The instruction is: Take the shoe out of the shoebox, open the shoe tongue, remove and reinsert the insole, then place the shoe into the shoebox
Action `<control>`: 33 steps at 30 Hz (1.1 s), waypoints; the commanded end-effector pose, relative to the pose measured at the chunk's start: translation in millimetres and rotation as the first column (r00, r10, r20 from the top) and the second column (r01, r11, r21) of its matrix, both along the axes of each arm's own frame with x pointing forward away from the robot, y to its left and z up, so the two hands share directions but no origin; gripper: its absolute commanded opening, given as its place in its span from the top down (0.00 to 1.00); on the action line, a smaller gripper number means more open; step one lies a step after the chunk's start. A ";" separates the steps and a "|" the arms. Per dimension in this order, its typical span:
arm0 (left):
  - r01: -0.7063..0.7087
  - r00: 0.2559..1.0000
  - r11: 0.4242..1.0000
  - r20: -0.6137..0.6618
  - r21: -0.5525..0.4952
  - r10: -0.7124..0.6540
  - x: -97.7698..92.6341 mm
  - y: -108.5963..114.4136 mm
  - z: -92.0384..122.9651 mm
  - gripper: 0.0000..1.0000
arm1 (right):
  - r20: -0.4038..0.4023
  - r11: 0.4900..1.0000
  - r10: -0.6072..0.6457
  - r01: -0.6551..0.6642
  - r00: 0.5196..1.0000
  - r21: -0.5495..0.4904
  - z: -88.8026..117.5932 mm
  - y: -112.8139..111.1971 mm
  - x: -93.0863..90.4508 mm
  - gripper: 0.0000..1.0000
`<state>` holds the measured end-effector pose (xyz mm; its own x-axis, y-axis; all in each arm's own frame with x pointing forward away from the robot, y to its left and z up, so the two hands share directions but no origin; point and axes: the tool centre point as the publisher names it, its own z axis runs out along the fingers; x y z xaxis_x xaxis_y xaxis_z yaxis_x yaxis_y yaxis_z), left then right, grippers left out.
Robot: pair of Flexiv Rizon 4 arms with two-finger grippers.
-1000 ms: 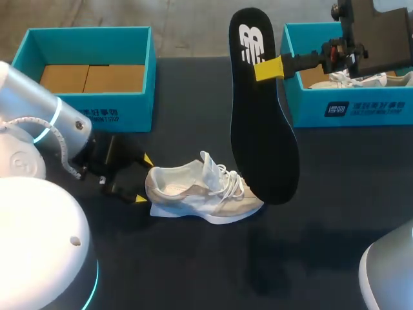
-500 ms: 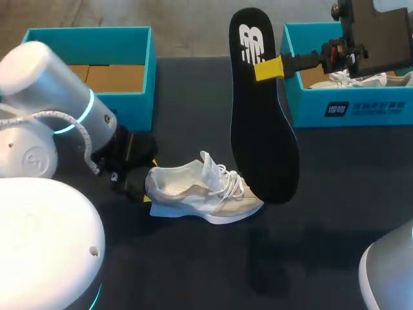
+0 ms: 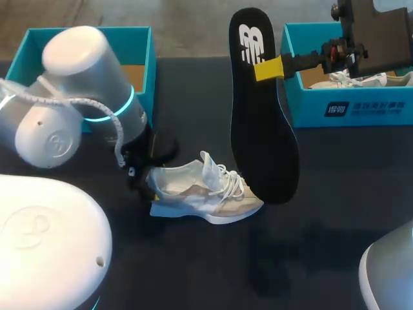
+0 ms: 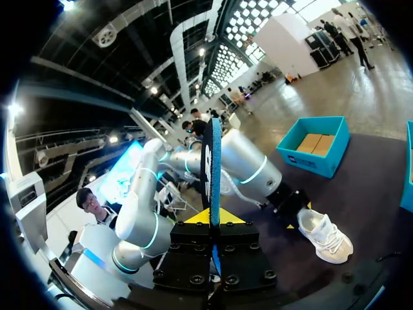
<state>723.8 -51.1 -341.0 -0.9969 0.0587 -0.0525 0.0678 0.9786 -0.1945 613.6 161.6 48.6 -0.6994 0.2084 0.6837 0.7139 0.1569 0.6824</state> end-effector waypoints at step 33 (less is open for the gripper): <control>-0.029 1.000 0.991 0.007 0.130 0.029 2.8 -3.5 2.5 0.00 | -0.002 1.000 0.005 -0.005 1.000 -0.003 0.9 4.1 4.0 1.00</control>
